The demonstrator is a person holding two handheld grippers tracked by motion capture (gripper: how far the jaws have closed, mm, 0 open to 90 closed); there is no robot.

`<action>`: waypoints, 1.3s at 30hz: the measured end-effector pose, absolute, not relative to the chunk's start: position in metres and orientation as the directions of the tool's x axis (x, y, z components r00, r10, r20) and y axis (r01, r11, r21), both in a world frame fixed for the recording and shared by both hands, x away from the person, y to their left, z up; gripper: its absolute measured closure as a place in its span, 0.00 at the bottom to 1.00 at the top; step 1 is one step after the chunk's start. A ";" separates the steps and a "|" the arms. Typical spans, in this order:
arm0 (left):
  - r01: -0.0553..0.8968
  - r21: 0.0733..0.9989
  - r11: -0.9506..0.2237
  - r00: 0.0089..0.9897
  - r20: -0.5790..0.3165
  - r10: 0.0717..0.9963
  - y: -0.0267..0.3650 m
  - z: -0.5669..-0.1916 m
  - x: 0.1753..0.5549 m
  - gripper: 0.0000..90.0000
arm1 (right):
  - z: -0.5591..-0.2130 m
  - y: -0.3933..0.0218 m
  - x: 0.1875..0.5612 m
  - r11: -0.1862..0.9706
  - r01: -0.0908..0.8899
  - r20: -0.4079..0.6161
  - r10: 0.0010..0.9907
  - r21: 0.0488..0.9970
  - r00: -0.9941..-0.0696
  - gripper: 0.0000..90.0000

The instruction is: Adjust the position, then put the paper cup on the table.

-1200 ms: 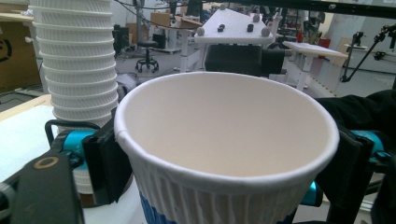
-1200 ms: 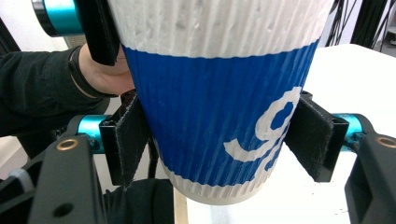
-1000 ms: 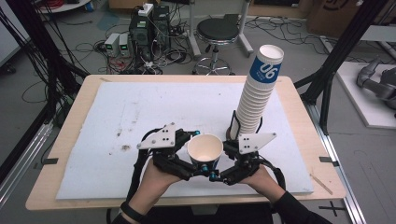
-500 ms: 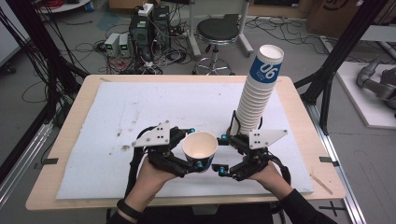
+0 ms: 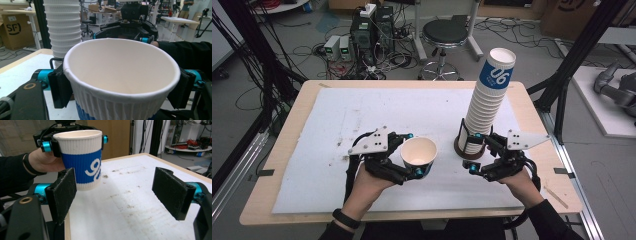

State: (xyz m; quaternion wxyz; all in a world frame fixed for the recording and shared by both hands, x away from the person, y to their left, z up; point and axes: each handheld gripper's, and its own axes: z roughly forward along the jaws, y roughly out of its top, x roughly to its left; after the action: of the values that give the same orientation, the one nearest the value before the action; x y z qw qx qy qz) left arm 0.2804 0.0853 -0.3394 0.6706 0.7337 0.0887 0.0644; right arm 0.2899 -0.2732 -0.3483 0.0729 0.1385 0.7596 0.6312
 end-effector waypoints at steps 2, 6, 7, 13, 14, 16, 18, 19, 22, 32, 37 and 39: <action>0.040 0.995 -0.089 0.976 -0.020 0.217 0.087 -0.339 0.280 0.24 | -0.348 -0.278 0.291 0.161 0.121 0.066 0.311 0.979 -0.948 0.22; 0.036 0.996 -0.084 0.976 -0.017 0.215 0.087 -0.338 0.281 0.24 | -0.348 -0.283 0.292 0.158 0.118 0.063 0.312 0.980 -0.948 0.22; 0.037 0.996 -0.082 0.976 -0.018 0.215 0.086 -0.338 0.281 0.24 | -0.348 -0.284 0.292 0.161 0.121 0.066 0.310 0.980 -0.949 0.22; 0.032 0.995 -0.098 0.979 -0.011 0.206 0.082 -0.337 0.279 0.24 | -0.348 -0.282 0.291 0.167 0.116 0.060 0.305 0.979 -0.951 0.22; 0.031 0.994 -0.101 0.978 -0.010 0.208 0.081 -0.336 0.279 0.24 | -0.348 -0.282 0.290 0.165 0.119 0.064 0.305 0.979 -0.950 0.22; 0.030 0.995 -0.094 0.980 -0.011 0.199 0.081 -0.335 0.279 0.24 | -0.347 -0.282 0.290 0.171 0.116 0.059 0.304 0.978 -0.951 0.22; 0.028 0.995 -0.094 0.980 -0.008 0.201 0.080 -0.335 0.279 0.24 | -0.347 -0.283 0.291 0.171 0.115 0.058 0.305 0.979 -0.950 0.22; 0.031 0.995 -0.095 0.979 -0.011 0.203 0.080 -0.335 0.279 0.24 | -0.347 -0.283 0.290 0.169 0.120 0.064 0.307 0.978 -0.950 0.22; 0.029 0.995 -0.094 0.977 -0.009 0.212 0.080 -0.334 0.279 0.24 | -0.347 -0.286 0.291 0.164 0.117 0.060 0.315 0.980 -0.947 0.22; 0.025 0.996 -0.080 0.967 -0.004 0.253 0.091 -0.330 0.281 0.24 | -0.346 -0.292 0.294 0.153 0.120 0.062 0.337 0.981 -0.940 0.22; 0.016 0.997 -0.081 0.956 0.008 0.293 0.102 -0.327 0.283 0.24 | -0.346 -0.293 0.295 0.151 0.120 0.061 0.346 0.981 -0.936 0.22; 0.013 0.997 -0.075 0.952 0.010 0.307 0.106 -0.326 0.283 0.24 | -0.346 -0.293 0.295 0.151 0.125 0.065 0.348 0.981 -0.935 0.22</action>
State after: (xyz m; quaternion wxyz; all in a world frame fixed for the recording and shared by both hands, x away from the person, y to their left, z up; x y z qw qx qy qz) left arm 0.2834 0.1064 -0.3263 0.6711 0.7249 0.1104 0.1093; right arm 0.2946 -0.2933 -0.3459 0.0882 0.1567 0.7536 0.6323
